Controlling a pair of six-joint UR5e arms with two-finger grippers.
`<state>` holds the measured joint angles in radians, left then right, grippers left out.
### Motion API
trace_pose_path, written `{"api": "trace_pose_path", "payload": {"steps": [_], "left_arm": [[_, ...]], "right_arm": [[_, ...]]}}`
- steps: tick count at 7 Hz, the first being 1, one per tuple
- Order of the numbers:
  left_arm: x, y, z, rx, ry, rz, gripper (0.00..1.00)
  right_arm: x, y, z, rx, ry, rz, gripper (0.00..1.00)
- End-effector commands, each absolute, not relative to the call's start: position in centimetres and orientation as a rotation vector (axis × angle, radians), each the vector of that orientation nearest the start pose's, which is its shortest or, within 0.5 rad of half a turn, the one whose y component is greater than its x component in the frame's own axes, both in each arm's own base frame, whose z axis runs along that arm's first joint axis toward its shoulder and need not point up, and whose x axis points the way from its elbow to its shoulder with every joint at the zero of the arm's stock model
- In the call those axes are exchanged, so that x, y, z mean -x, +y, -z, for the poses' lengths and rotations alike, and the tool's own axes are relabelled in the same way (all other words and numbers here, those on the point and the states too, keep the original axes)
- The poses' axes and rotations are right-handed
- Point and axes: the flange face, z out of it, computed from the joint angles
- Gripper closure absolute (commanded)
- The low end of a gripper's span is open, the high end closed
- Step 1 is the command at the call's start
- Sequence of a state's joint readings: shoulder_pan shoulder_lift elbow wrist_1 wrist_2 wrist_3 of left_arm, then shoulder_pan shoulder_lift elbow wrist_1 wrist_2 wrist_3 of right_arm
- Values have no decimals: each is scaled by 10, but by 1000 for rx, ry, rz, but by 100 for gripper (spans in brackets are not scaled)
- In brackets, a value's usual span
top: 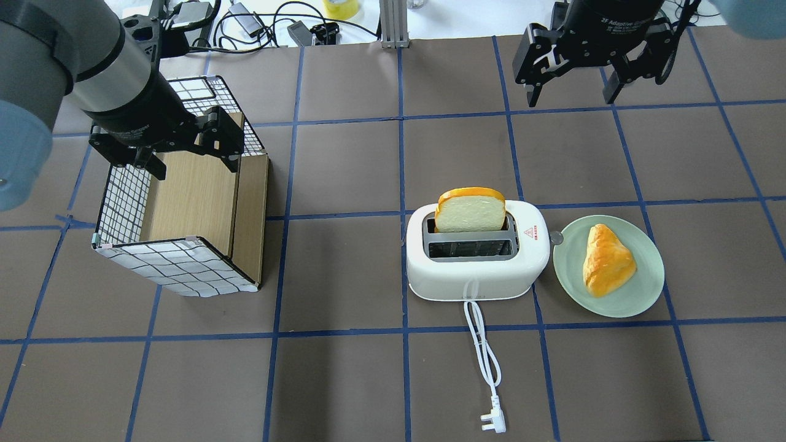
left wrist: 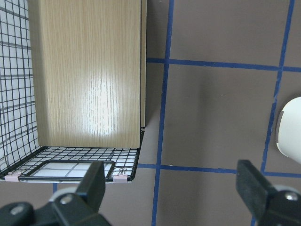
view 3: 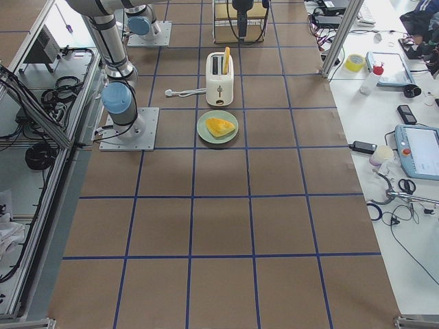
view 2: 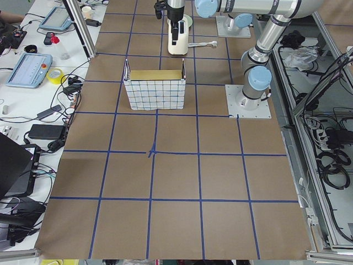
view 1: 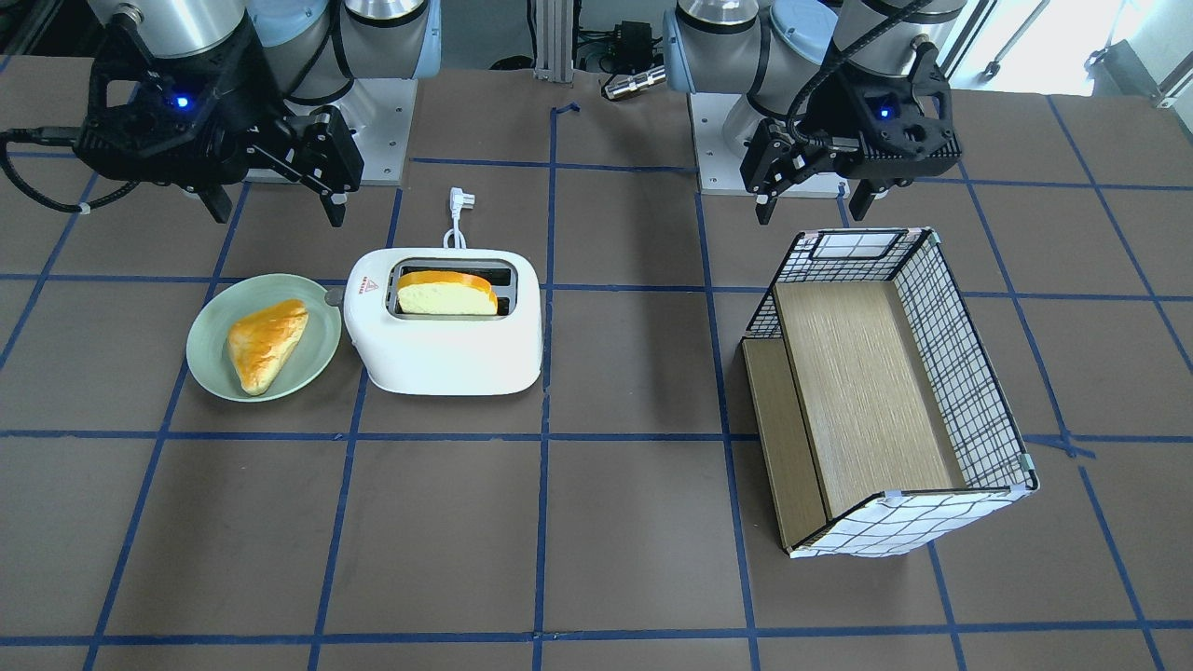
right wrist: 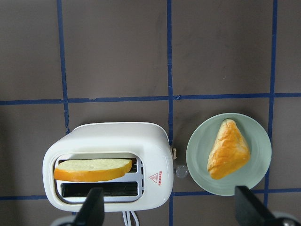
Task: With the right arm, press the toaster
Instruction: 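Move the right gripper down toward the white toaster's side lever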
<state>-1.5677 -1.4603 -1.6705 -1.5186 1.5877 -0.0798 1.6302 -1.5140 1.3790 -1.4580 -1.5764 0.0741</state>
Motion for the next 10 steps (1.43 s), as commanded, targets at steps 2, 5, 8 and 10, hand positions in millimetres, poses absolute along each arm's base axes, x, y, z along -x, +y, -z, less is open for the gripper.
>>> {"api": "trace_pose_path", "payload": {"steps": [2, 5, 8, 10], "left_arm": [[130, -451, -496, 130, 3123, 99, 0], [130, -451, -496, 130, 3123, 99, 0], [130, -451, -496, 130, 3123, 99, 0], [130, -451, -496, 130, 3121, 99, 0]], "right_arm": [[-161, -506, -540, -31, 3147, 18, 21], [-117, -501, -522, -64, 3090, -274, 100], [-37, -502, -460, -36, 2747, -386, 100], [-8, -495, -403, -45, 2523, -341, 100]]}}
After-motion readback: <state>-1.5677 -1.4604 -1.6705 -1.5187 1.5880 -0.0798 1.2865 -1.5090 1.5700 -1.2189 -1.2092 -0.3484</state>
